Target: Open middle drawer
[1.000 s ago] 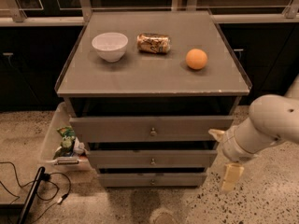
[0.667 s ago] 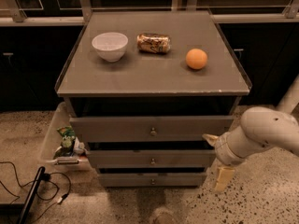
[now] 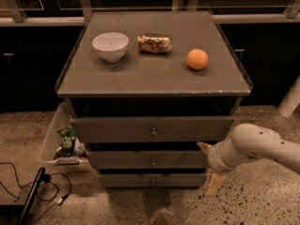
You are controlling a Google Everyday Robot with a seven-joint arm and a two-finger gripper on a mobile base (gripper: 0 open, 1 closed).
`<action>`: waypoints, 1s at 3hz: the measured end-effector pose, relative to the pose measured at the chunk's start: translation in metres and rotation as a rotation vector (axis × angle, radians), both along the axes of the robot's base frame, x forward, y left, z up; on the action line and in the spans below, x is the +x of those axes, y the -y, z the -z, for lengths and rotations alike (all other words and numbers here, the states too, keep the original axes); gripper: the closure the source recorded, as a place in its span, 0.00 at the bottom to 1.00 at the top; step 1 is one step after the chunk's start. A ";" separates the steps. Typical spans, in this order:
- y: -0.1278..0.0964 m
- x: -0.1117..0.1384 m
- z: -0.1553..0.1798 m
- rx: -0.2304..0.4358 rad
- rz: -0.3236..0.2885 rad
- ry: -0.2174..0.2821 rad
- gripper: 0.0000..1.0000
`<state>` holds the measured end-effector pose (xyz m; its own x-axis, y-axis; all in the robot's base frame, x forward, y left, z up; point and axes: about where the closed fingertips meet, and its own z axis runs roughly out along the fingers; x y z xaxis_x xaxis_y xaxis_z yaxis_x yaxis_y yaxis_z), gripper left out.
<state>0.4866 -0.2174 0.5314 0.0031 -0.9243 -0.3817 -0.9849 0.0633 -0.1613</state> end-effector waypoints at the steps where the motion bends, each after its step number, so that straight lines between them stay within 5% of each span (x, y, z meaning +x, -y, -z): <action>1: -0.009 0.006 0.032 0.000 -0.004 0.004 0.00; 3: -0.024 0.038 0.084 0.029 -0.013 0.094 0.00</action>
Offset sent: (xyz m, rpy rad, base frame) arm 0.0426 0.0274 -0.0938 0.0205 -0.1171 0.0175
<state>0.5247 -0.1935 0.4470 0.0517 -0.9125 -0.4059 -0.9662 0.0570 -0.2513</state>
